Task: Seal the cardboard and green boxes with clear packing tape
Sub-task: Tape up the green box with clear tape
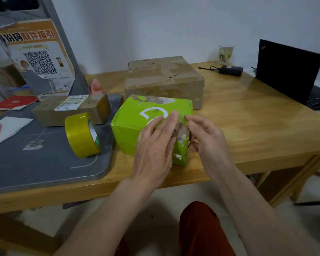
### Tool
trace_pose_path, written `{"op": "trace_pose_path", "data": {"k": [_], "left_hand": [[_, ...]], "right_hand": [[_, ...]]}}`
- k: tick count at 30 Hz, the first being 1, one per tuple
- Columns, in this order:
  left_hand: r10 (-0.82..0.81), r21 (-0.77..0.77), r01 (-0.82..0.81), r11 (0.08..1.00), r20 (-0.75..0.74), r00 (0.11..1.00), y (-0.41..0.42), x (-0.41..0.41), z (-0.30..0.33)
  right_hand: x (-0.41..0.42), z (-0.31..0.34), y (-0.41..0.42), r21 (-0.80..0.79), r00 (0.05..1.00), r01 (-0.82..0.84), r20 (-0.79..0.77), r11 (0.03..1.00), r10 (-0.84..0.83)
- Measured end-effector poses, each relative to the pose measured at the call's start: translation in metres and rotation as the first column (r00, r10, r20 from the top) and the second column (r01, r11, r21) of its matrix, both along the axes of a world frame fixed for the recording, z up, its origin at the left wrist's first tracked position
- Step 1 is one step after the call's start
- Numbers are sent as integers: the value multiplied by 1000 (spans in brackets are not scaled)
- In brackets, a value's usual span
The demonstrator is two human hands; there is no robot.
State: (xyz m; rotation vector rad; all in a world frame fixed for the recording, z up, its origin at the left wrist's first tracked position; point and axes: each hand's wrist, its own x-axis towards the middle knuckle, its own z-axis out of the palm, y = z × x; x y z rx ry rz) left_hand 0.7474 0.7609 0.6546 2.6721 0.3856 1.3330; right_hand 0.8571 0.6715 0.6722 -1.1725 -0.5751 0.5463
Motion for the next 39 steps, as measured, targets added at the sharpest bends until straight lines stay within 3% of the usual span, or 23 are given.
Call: {"op": "trace_pose_path", "data": {"k": [9, 21, 27, 39], "left_hand": [[38, 70, -37, 997, -22, 999, 6, 5, -3], [194, 125, -170, 978, -227, 954, -4, 9, 18], [132, 165, -84, 983, -304, 944, 10, 6, 26], [370, 196, -315, 929, -435, 821, -7, 31, 28]], "right_hand": [[-1, 7, 4, -34, 998, 56, -13, 998, -57], [-3, 17, 12, -165, 998, 57, 8, 985, -56], [-1, 22, 7, -182, 1000, 23, -6, 983, -25], [2, 16, 18, -137, 982, 178, 91, 974, -167]]}}
